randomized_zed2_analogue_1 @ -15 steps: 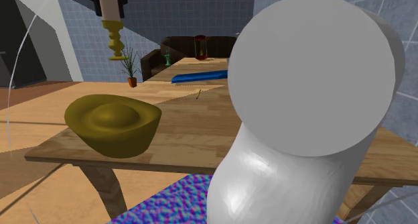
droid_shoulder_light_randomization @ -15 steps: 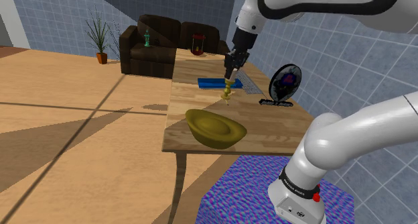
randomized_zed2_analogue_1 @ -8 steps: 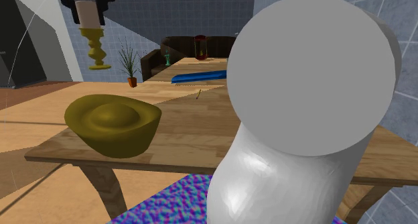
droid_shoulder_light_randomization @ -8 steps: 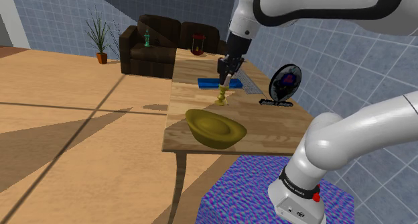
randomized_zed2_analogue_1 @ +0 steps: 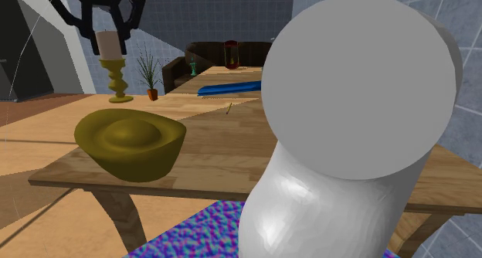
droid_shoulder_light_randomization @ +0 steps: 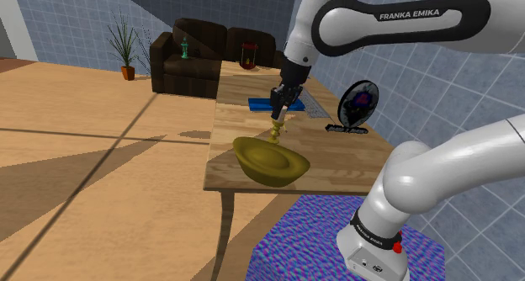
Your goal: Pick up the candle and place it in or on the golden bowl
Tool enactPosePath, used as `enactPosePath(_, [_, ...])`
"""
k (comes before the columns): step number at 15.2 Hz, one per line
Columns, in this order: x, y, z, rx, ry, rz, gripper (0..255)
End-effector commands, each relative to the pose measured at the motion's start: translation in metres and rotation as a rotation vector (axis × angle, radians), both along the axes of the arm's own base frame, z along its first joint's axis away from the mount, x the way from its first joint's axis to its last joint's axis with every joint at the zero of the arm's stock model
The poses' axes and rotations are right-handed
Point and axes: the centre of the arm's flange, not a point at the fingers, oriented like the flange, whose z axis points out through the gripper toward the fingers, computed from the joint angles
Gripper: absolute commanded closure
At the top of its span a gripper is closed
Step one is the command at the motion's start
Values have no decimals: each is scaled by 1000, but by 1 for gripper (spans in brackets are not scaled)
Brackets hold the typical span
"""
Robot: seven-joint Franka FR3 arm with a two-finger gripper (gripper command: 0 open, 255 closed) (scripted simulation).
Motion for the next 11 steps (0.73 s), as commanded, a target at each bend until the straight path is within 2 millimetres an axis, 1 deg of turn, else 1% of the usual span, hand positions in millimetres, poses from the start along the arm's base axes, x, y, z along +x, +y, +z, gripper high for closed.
enactPosePath(1, [0, 0, -10, 0, 0, 0, 255])
enactPosePath(8, [0, 0, -47, 0, 0, 0, 255])
enactPosePath(11, [0, 0, -47, 0, 0, 0, 255])
